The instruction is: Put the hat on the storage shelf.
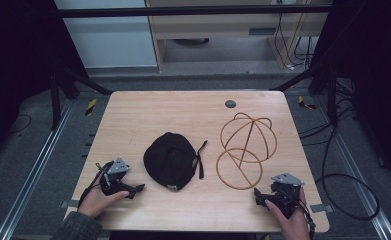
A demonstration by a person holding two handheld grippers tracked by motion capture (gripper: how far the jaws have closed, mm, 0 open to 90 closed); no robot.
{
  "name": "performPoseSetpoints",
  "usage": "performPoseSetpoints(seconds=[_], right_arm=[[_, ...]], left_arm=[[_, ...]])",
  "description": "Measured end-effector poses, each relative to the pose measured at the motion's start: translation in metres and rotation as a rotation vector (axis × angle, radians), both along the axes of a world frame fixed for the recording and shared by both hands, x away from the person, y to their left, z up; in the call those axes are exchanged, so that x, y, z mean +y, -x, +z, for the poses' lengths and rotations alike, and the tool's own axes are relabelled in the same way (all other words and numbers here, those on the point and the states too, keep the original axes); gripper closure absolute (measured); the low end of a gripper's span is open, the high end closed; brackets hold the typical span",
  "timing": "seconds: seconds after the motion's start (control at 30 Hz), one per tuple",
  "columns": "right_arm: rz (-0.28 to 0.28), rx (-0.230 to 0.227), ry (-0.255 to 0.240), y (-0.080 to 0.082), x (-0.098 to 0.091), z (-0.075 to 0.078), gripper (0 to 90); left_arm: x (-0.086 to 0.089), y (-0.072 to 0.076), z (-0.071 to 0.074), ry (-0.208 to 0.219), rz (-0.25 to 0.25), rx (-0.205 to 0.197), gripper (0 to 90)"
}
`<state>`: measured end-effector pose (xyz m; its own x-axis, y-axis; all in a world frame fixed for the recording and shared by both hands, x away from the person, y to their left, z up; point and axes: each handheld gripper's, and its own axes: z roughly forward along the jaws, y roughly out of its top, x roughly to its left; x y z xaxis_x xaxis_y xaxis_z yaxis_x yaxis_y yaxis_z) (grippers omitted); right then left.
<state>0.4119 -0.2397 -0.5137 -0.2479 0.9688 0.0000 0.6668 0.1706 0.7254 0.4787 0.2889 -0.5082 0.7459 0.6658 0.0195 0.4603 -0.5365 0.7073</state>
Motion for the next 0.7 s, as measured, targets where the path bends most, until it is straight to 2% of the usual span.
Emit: performPoseSetpoints(seconds=[0.2, 0.27, 0.37, 0.43, 0.5, 0.53, 0.57, 0.6, 0.63, 0.67, 0.7], right_arm=[[-0.003, 0.000, -0.001, -0.002, 0.000, 0.000, 0.4], [-0.002, -0.001, 0.000, -0.002, 0.000, 0.000, 0.4], [-0.002, -0.001, -0.001, -0.002, 0.000, 0.000, 0.4], [-0.001, 0.000, -0.001, -0.002, 0.000, 0.000, 0.4], [0.001, 0.000, 0.002, -0.001, 0.000, 0.000, 0.4], [0.001, 0.000, 0.002, -0.001, 0.000, 0.000, 0.4], [0.000, -0.001, 0.001, -0.001, 0.000, 0.000, 0.4], [0.000, -0.001, 0.001, -0.001, 0.000, 0.000, 0.4], [0.000, 0.000, 0.001, -0.001, 0.000, 0.000, 0.4], [0.000, 0.000, 0.001, -0.001, 0.000, 0.000, 0.4], [-0.001, -0.001, 0.001, -0.001, 0.000, 0.000, 0.4]], left_arm=[[0.000, 0.000, 0.000, 0.001, -0.007, 0.004, 0.0], [0.000, -0.002, 0.003, 0.012, -0.002, 0.026, 2.3], [-0.001, -0.003, 0.005, 0.002, -0.003, 0.033, 3.8], [-0.006, -0.003, 0.015, -0.015, -0.018, 0.037, 4.3], [-0.012, -0.003, 0.027, -0.032, -0.036, 0.016, 4.6], [-0.012, -0.003, 0.027, -0.032, -0.036, 0.016, 4.7], [-0.018, -0.003, 0.040, -0.038, -0.052, 0.012, 4.7], [-0.018, -0.003, 0.040, -0.038, -0.052, 0.012, 4.7], [-0.025, -0.005, 0.056, -0.058, -0.072, 0.013, 4.8], [-0.025, -0.005, 0.056, -0.058, -0.072, 0.013, 5.2], [-0.034, -0.009, 0.072, -0.067, -0.092, 0.017, 5.4]])
